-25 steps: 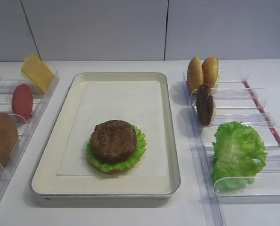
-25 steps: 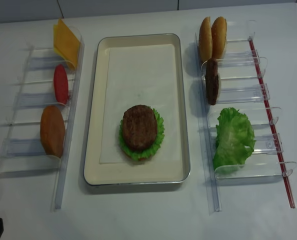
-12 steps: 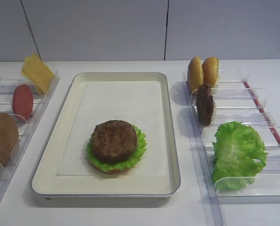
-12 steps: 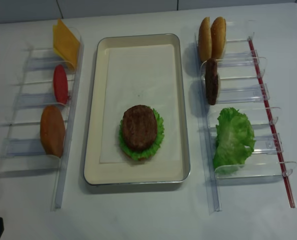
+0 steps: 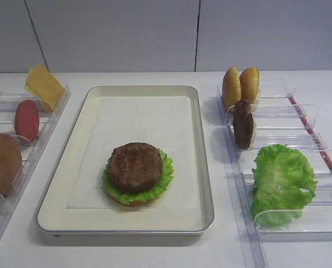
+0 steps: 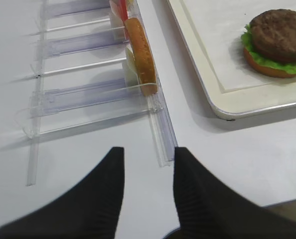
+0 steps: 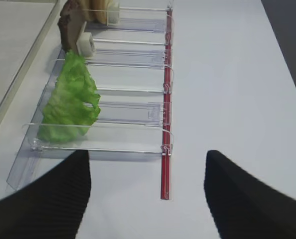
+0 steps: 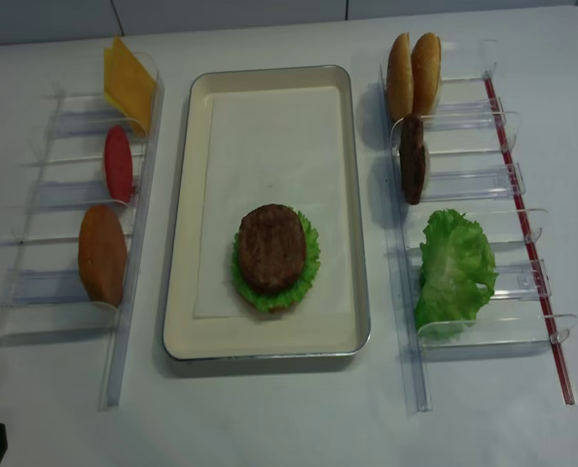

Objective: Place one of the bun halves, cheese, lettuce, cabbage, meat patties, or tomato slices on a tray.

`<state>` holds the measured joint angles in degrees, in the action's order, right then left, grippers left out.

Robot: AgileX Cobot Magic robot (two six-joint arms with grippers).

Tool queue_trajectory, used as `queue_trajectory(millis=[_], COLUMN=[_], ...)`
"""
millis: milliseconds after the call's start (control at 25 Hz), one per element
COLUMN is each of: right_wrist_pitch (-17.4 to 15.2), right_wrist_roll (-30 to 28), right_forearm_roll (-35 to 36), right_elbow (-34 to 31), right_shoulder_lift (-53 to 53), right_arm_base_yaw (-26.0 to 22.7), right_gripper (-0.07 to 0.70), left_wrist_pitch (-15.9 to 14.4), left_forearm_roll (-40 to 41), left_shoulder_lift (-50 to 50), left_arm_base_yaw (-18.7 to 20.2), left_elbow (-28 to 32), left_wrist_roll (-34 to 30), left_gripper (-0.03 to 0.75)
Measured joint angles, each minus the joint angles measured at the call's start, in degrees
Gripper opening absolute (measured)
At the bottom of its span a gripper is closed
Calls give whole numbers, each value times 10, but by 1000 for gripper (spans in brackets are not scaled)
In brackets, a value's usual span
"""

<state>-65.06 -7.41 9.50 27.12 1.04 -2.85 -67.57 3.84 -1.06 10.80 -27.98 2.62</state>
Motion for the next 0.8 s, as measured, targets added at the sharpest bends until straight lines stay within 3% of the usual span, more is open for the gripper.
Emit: queue_trajectory(millis=[800], right_wrist_pitch=[0], right_wrist_roll=[22], right_forearm_roll=[-17], right_elbow=[0], right_shoulder_lift=[0], right_arm_base_yaw=[0], right_gripper=[492], left_wrist_pitch=[0], left_forearm_roll=[0], left_shoulder_lift=[0], left_arm_base_yaw=[0], left_elbow=[0], left_wrist_roll=[0], left_gripper=[224])
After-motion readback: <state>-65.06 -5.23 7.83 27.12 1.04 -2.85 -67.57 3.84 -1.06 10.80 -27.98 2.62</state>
